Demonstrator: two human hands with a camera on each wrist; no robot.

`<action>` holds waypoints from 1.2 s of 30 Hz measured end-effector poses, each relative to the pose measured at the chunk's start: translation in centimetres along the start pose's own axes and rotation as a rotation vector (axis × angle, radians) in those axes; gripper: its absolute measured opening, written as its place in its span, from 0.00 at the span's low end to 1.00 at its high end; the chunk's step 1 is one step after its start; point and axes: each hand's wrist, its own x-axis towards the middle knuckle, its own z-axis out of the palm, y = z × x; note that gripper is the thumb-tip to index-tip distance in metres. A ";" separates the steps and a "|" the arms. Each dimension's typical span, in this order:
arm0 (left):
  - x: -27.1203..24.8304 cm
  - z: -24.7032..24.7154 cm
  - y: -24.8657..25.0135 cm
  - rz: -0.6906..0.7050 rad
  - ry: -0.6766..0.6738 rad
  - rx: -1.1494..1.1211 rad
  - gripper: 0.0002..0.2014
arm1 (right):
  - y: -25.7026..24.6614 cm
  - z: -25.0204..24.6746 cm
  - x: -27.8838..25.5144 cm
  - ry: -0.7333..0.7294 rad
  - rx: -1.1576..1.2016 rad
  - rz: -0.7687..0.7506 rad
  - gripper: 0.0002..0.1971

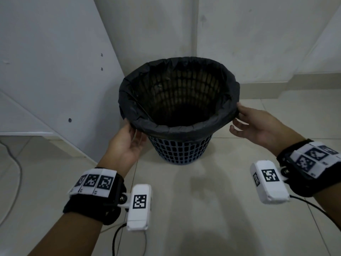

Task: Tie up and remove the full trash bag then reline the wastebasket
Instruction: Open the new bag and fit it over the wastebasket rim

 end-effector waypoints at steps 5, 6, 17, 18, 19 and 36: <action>0.5 0.3 0.7 -0.031 0.001 -0.004 0.11 | -0.5 0.5 0.4 0.003 0.151 0.015 0.07; 0.5 0.4 0.8 -0.036 -0.001 0.004 0.11 | -0.6 0.8 0.4 -0.003 0.194 0.008 0.08; 1.4 1.0 1.6 -0.101 -0.034 0.077 0.15 | -1.5 1.6 0.4 -0.067 0.410 -0.027 0.19; 1.2 1.1 1.5 -0.108 -0.036 0.092 0.16 | -1.4 1.8 0.5 -0.086 0.413 -0.050 0.20; 1.0 1.2 1.5 -0.111 -0.042 0.100 0.16 | -1.3 1.8 0.7 -0.094 0.421 -0.073 0.21; -2.2 0.7 -1.9 0.144 -0.011 0.032 0.15 | 2.4 3.3 -3.6 0.196 0.257 -0.138 0.19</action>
